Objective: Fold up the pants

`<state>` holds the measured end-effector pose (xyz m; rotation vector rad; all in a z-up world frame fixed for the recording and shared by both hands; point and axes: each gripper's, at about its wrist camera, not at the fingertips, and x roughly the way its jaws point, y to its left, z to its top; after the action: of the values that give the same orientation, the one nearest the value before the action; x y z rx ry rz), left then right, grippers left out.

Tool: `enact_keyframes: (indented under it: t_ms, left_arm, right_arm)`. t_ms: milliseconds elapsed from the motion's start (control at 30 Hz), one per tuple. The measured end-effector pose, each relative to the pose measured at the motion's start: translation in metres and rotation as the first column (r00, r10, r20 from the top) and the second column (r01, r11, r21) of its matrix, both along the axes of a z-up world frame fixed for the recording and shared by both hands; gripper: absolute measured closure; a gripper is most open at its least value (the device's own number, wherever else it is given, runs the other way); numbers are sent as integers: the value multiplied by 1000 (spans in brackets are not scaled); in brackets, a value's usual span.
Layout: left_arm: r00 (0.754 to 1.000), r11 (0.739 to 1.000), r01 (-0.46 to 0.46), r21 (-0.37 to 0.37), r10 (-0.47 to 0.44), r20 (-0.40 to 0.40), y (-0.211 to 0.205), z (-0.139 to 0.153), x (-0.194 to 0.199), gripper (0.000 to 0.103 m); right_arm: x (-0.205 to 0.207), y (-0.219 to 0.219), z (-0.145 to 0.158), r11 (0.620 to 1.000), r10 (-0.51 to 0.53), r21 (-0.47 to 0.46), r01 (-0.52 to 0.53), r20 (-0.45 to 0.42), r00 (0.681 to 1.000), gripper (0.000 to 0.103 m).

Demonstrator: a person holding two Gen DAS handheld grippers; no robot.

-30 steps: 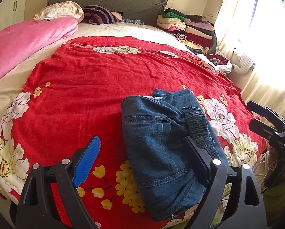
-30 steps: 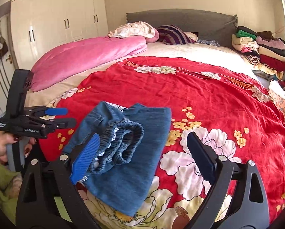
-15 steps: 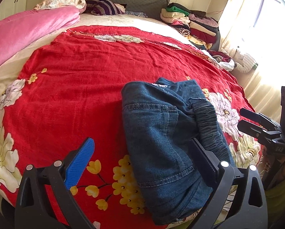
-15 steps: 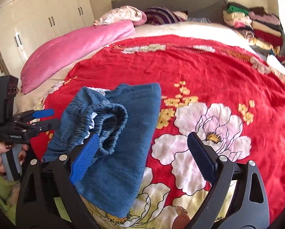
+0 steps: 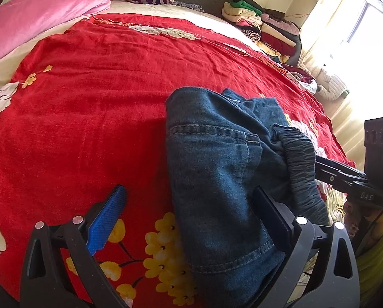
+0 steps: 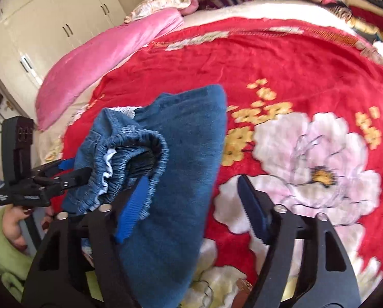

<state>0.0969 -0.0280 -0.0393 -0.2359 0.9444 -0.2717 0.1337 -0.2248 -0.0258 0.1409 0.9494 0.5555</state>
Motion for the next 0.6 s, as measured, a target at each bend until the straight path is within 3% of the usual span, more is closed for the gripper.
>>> enact_keyframes:
  t_ms: [167,233,267,400,533,600]
  left_arm:
    - [1000,1000,12,-8,-12,3,-6,-1,4,8]
    - [1000,1000,29,-11,-29,7,-12,-1,4,25]
    - [999,999,41,-22,-40,6,-14,-1,5,26]
    - [998,997,66,-34,-66,5,-21,-2,4,44]
    - [996,996,87,3,-87,23,-31,4,1,55]
    - [995,996,92,20,-92,33,-33,7,0,57]
  right_arm:
    - [7,11,-13,1000,23,7,-23,-40,999,46]
    - [7,14,-14,1000,28,6,-28,-31,999,46]
    - [7,15,-14,1000,30,11,-29,-29,999,46]
    - [4,21,-13,997,72,6,-72,-10,997,64]
    - [-3,29,-10,994,110,-19,-110,25,994,86]
    - [-8,34,-6,992,119,-35,-117,48,992,90]
